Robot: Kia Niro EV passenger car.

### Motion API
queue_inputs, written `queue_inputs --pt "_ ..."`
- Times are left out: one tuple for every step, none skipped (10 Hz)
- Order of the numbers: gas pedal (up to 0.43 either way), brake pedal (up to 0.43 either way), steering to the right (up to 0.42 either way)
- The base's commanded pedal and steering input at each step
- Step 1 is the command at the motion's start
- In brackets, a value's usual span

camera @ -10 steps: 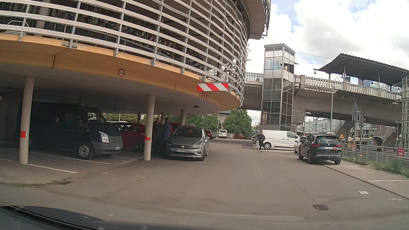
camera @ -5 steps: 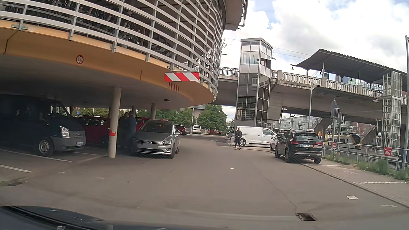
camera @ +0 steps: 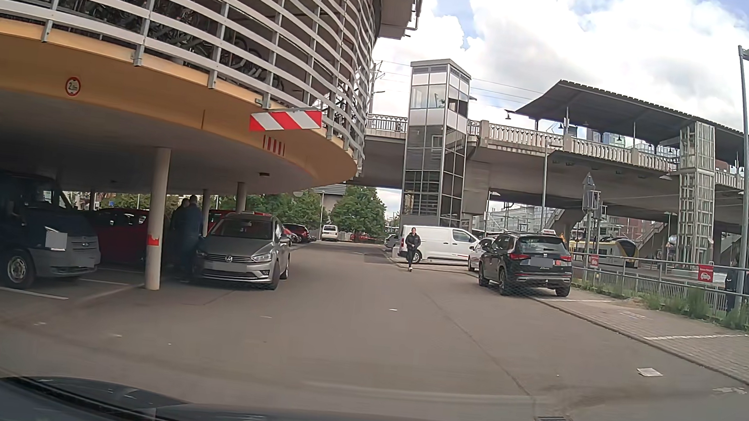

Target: Follow the waypoints while adhering to traffic rules and regulations

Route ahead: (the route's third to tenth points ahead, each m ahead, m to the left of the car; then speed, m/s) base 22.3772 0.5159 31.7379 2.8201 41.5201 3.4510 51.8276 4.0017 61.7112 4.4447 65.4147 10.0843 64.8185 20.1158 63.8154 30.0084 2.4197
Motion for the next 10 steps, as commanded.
queue_inputs --pt "0.039 0.0 0.111" --pt "0.039 0.0 0.097" --pt "0.039 0.0 0.089" --pt "0.039 0.0 0.066" --pt "0.039 0.0 0.046" --pt "0.039 0.0 0.041" --pt "0.039 0.0 0.034" --pt "0.039 0.0 0.019" --pt "0.039 0.0 0.006" --pt "0.039 0.0 0.0"
